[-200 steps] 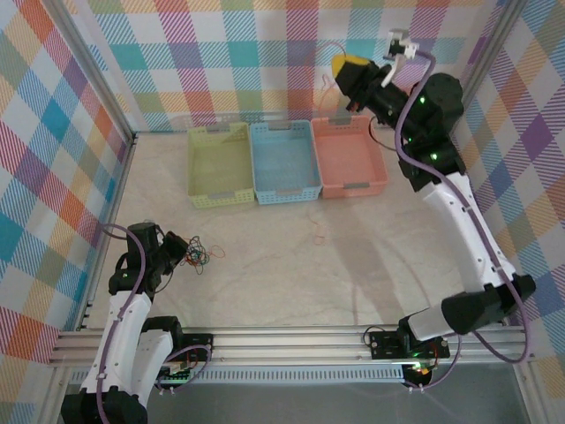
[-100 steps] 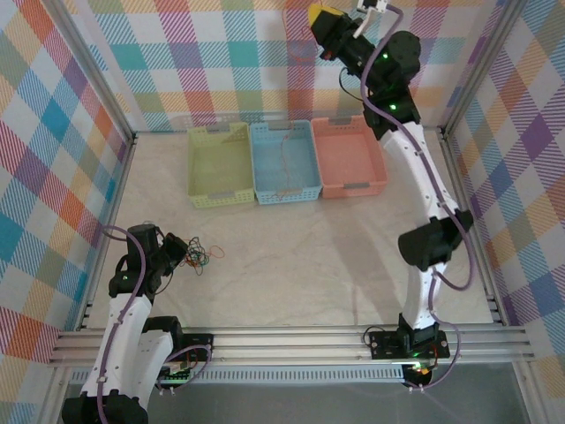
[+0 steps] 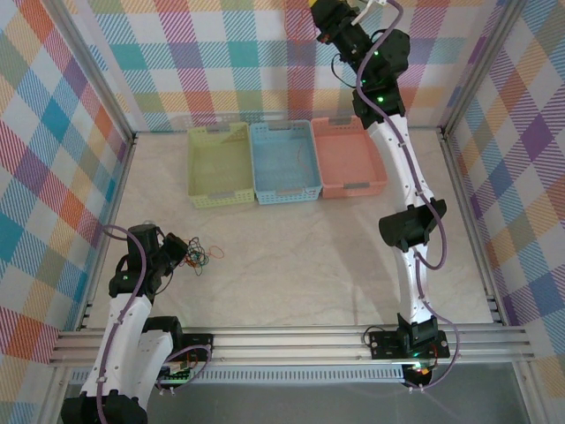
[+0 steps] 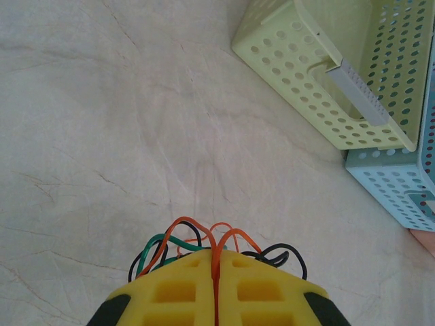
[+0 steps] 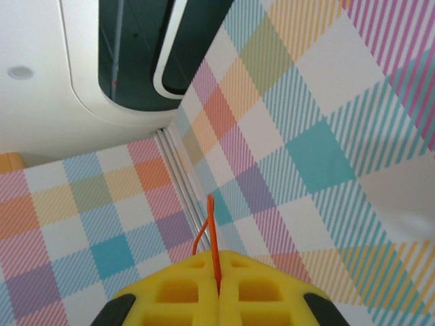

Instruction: Untangle the cables

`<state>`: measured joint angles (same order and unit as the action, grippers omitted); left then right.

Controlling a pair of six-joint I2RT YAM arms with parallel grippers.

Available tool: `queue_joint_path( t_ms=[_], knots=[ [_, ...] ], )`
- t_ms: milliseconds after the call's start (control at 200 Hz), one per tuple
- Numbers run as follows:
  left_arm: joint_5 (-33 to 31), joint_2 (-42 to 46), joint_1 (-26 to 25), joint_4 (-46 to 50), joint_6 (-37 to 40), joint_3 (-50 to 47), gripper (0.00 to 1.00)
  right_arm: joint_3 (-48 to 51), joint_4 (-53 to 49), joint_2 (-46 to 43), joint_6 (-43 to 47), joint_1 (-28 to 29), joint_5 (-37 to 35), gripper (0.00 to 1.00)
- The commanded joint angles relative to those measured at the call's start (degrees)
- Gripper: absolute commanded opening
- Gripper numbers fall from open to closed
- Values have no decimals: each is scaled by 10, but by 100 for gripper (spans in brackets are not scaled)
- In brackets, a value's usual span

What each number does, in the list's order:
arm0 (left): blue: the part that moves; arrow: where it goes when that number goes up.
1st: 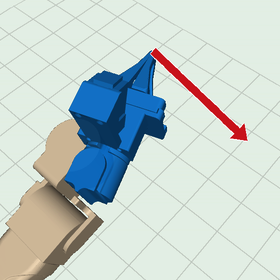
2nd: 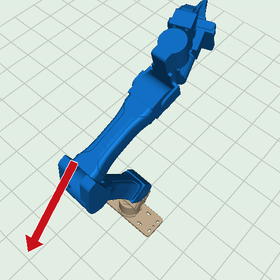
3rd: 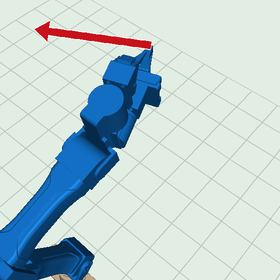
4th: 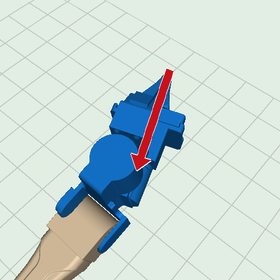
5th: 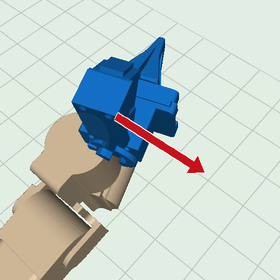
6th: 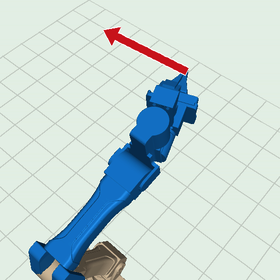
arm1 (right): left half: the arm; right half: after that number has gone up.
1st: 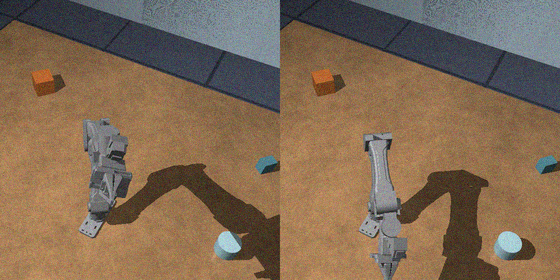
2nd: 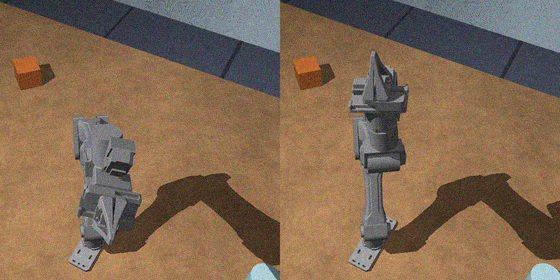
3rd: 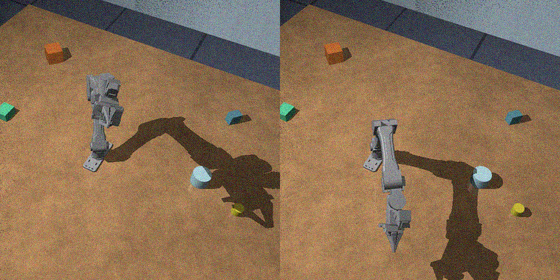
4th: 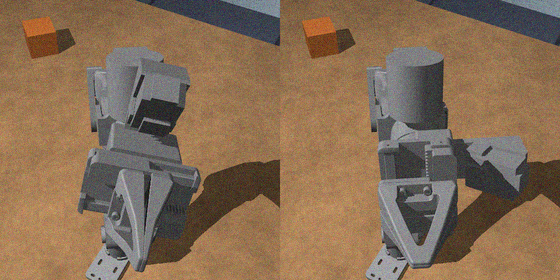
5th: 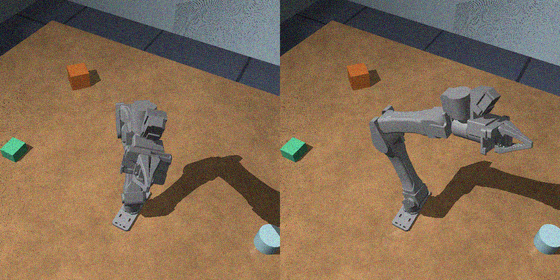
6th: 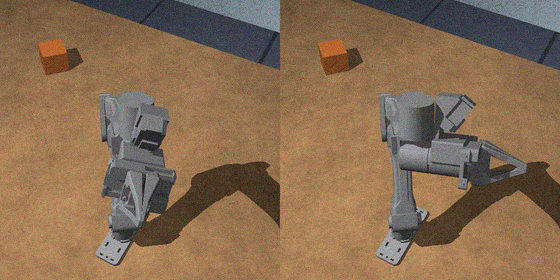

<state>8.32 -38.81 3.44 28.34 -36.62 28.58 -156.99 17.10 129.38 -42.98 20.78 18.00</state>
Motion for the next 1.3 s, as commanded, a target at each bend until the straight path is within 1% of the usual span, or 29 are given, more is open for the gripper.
queue_joint_path(
  t_ms=[0,120,290,465,570,700,855,1040,1195,1300],
  knots=[
    [-4,7,-8,2,7,0,0,-23,46,-34,-27,6,-5,0],
    [-3,6,-7,2,7,0,0,-23,51,-52,-37,7,-7,0],
    [0,6,-7,1,7,0,0,-23,54,-68,-17,7,-20,0],
    [-1,5,-7,1,6,0,0,-23,61,-80,-24,7,-11,0],
    [0,4,-8,0,6,0,0,-23,50,-83,-5,9,-15,0],
    [1,4,-8,0,6,0,0,-18,28,-69,27,9,-30,0],
    [2,3,-8,-3,6,-2,0,-19,14,-41,70,12,-24,0],
    [3,-1,-9,-3,7,0,0,-19,23,-17,80,12,-38,0],
    [2,2,-8,-2,8,2,0,-19,23,-1,92,12,-67,0],
    [2,3,-9,0,9,2,0,-8,4,16,89,12,-53,0]
  ],
)
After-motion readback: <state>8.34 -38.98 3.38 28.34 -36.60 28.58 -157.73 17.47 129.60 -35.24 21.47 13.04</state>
